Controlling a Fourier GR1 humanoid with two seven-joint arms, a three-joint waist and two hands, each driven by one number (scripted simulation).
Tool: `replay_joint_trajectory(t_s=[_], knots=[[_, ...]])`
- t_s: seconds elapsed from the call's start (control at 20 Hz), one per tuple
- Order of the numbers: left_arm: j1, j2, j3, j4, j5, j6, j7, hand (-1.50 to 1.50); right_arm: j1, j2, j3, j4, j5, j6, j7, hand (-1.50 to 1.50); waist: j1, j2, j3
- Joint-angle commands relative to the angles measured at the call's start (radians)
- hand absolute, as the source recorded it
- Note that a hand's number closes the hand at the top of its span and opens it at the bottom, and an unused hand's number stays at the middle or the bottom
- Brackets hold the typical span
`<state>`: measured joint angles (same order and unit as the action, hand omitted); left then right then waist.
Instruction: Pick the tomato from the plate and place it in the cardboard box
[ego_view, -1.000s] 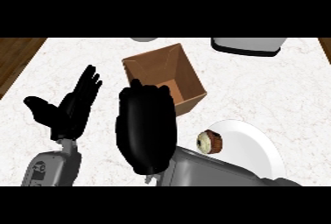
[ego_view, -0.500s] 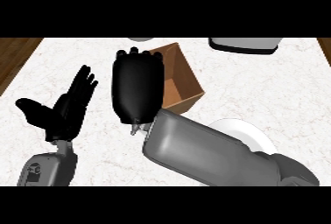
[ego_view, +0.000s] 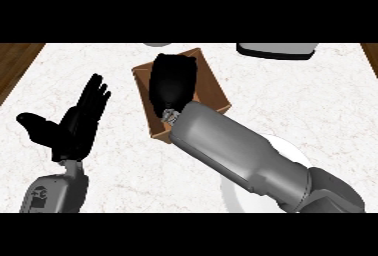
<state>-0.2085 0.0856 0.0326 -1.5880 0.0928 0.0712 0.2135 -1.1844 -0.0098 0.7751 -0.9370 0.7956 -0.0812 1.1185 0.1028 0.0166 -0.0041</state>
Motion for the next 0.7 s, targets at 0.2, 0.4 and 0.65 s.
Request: replay_joint_trajectory(t_s=[0.2, 0.4, 0.65], knots=[[-0.006, 0.010, 0.000, -0.037, -0.007, 0.012, 0.041, 0.00, 0.012, 0.009, 0.022, 0.154, -0.195, -0.110, 0.021, -1.50, -0.010, -0.001, 0.003], [0.016, -0.008, 0.002, -0.011, -0.001, 0.012, 0.005, 0.00, -0.003, 0.009, 0.045, 0.151, -0.084, -0.333, -0.067, -1.50, -0.024, -0.001, 0.003], [0.021, -0.003, 0.010, -0.031, 0.001, 0.015, 0.008, 0.00, -0.064, 0.009, -0.013, 0.097, -0.034, -0.550, -0.091, -1.50, -0.036, -0.007, 0.004]])
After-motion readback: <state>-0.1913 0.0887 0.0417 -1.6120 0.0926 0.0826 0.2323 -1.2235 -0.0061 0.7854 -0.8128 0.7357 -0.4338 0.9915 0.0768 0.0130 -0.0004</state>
